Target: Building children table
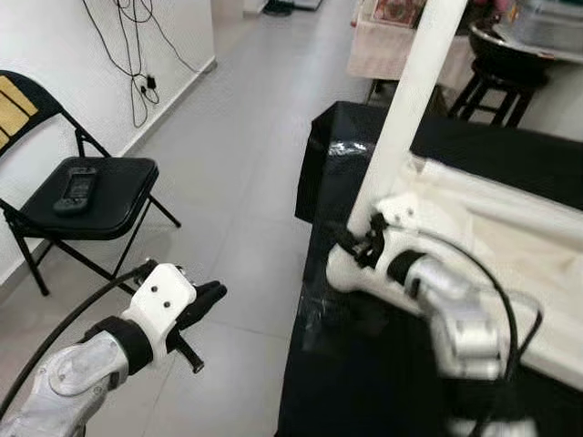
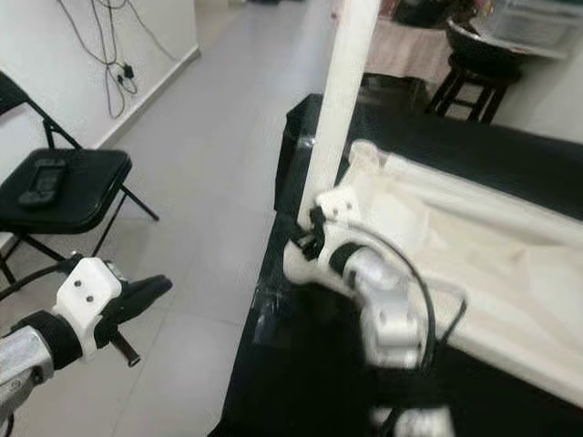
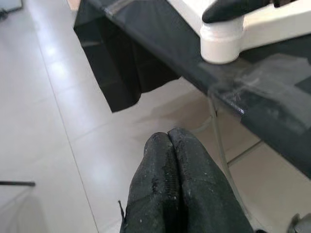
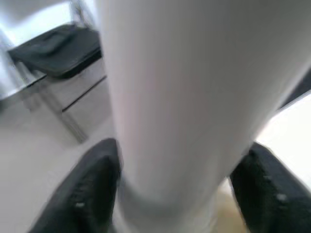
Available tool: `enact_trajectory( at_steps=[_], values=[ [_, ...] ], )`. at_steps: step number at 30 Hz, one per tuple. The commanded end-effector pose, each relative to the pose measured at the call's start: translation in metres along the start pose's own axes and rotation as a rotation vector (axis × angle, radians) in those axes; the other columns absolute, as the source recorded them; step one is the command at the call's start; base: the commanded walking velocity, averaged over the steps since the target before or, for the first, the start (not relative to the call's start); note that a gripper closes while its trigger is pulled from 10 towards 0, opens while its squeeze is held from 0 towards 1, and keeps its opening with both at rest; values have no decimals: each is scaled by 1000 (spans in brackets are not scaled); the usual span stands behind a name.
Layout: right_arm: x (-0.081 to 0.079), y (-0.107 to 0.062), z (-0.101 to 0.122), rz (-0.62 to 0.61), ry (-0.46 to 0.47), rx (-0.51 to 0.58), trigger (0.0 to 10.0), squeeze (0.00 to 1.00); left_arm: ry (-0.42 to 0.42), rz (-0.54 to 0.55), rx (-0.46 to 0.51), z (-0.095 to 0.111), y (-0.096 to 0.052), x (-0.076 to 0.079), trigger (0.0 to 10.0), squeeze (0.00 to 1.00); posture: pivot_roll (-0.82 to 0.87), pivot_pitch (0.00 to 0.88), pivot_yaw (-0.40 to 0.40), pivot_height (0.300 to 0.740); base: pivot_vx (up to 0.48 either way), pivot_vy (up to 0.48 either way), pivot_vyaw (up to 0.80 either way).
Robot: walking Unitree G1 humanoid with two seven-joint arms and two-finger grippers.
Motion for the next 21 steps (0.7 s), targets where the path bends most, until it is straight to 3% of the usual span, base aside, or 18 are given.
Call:
enact_trajectory(
  at_steps=[1, 2, 3, 4, 8, 15, 16, 17, 21],
  values=[
    [-10, 4, 14, 163, -42, 39, 10000, 1000, -10, -16, 19, 3, 3, 6, 10000, 0, 117, 192, -103, 740, 0, 0, 0],
    [-18, 4, 25, 257, -87, 83, 10000, 1000, -12, -18, 23, 4, 4, 6, 10000, 0, 112, 191, -105, 740, 0, 0, 0],
    [-26, 3, 35, 349, -121, 120, 10000, 325, -14, -22, 27, 5, 4, 7, 10000, 0, 112, 191, -105, 740, 0, 0, 0],
    [-32, 1, 41, 417, -138, 142, 10000, 0, -16, -25, 30, 5, 5, 8, 10000, 0, 116, 190, -106, 740, 0, 0, 0],
    [-45, 1, 55, 604, -146, 179, 10000, 0, -20, -33, 42, 8, 7, 12, 10000, 0, 132, 192, -121, 740, 0, 0, 0],
    [-54, 9, 64, 690, -114, 189, 10000, 0, -22, -33, 43, 9, 7, 13, 10000, 0, 139, 189, -127, 740, 0, 0, 0],
    [-57, 12, 66, 716, -103, 192, 6353, 0, -22, -33, 44, 9, 8, 13, 10000, 0, 144, 189, -126, 740, 0, 0, 0],
    [-60, 15, 68, 740, -98, 195, 0, 0, -22, -34, 46, 9, 8, 14, 10000, 0, 146, 187, -129, 740, 0, 0, 0],
    [-62, 17, 69, 782, -90, 205, 0, 0, -22, -35, 48, 9, 8, 15, 10000, 0, 145, 182, -130, 740, 0, 0, 0]
  ],
)
Point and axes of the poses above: a point about 5 cm out from each wrist's last joint towards the gripper, its own y axis pointing out of the wrist towards the gripper, its own z axis along the axis of the wrist's last joint, x = y × z, the point moved 6 cm from there along y, pointing out of the wrist towards the gripper, and after that the axes turned 3 degrees about y, right-handed, at the moved point
